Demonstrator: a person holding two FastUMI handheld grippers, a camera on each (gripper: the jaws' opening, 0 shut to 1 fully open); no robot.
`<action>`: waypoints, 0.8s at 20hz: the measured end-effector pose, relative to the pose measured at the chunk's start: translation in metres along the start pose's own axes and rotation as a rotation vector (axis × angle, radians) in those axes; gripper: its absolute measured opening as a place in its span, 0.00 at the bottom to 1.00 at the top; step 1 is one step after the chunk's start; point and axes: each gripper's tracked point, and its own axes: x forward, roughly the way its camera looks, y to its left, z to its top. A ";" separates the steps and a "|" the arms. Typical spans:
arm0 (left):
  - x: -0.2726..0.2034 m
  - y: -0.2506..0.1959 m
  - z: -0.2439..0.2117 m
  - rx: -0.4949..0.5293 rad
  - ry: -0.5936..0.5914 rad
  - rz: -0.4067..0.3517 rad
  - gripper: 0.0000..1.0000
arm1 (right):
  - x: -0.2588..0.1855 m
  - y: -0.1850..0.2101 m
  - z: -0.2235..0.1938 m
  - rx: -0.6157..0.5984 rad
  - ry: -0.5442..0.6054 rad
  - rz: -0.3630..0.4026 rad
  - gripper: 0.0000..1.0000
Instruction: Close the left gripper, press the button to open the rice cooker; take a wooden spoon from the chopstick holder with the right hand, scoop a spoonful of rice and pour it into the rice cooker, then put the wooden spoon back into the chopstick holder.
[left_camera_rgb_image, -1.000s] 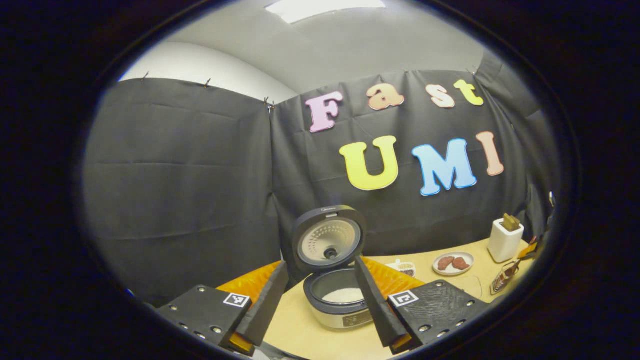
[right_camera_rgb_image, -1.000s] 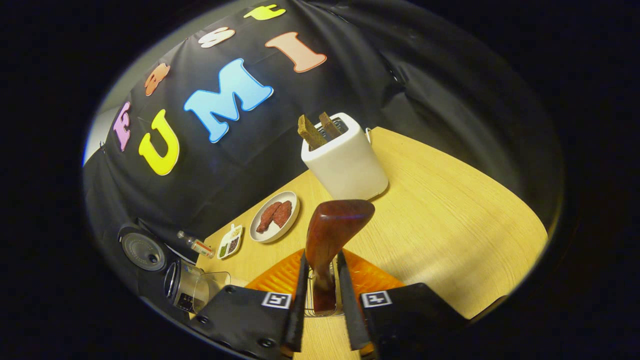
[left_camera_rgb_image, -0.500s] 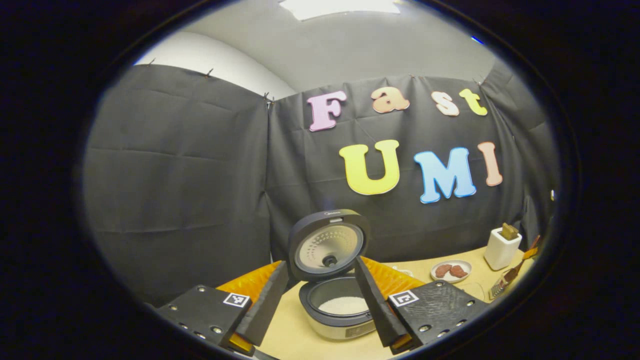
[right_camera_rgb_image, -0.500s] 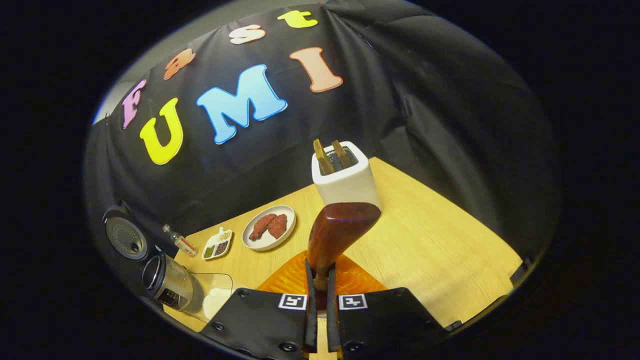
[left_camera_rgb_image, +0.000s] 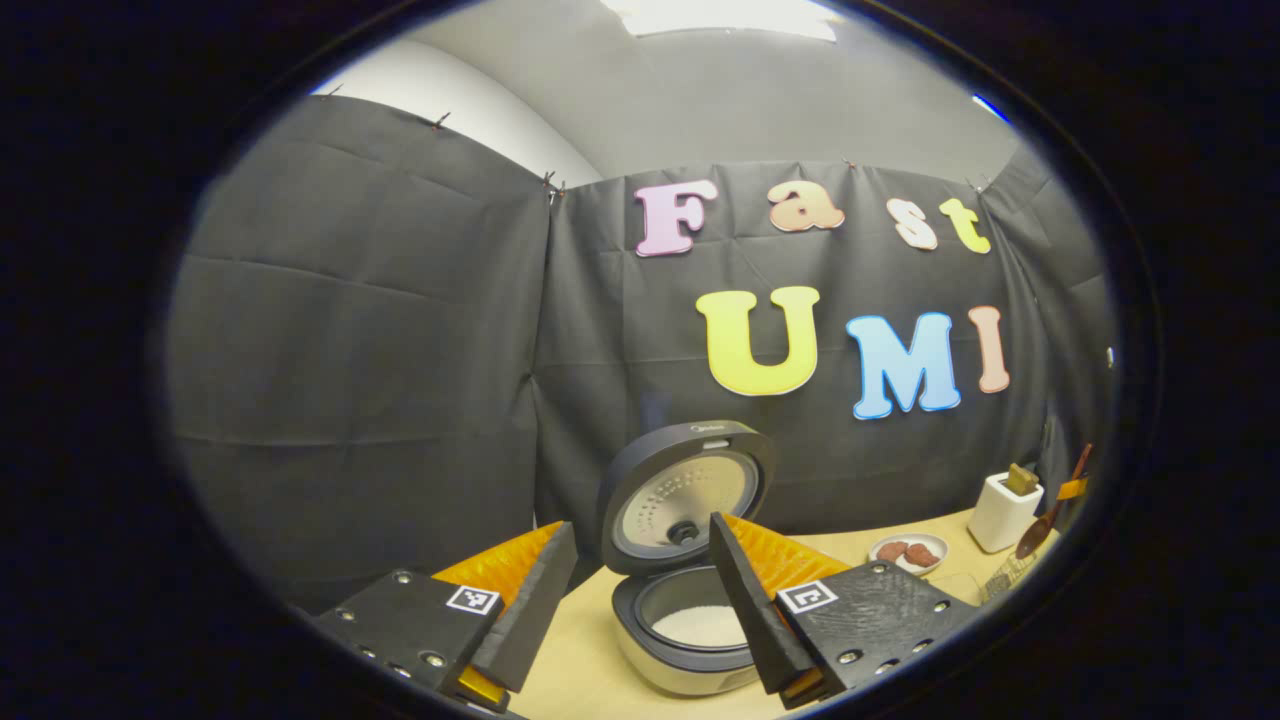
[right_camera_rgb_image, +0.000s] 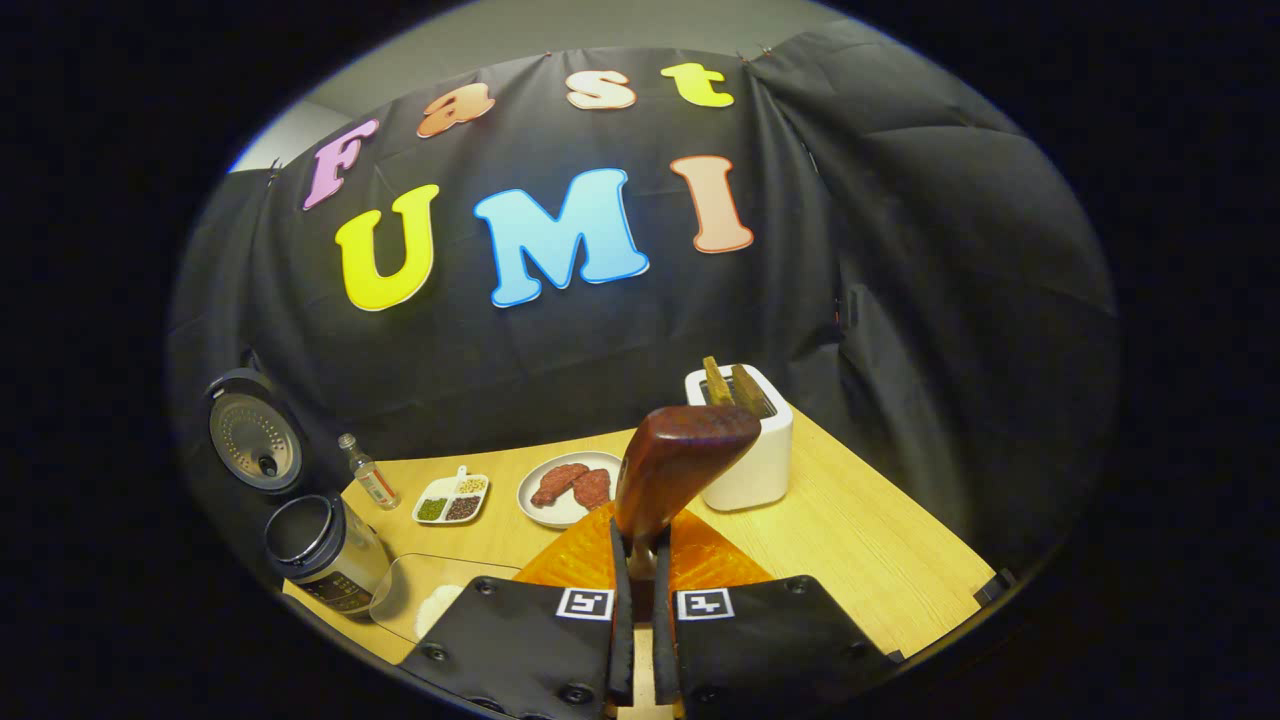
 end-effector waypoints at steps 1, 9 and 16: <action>0.003 0.004 -0.003 -0.001 0.003 -0.003 0.85 | -0.002 0.012 -0.001 -0.014 -0.008 0.005 0.09; 0.020 0.055 -0.023 0.001 0.023 0.020 0.84 | 0.002 0.109 -0.029 -0.071 -0.001 0.114 0.05; 0.030 0.100 -0.033 0.000 0.041 0.064 0.84 | 0.030 0.154 -0.086 -0.129 0.088 0.148 0.09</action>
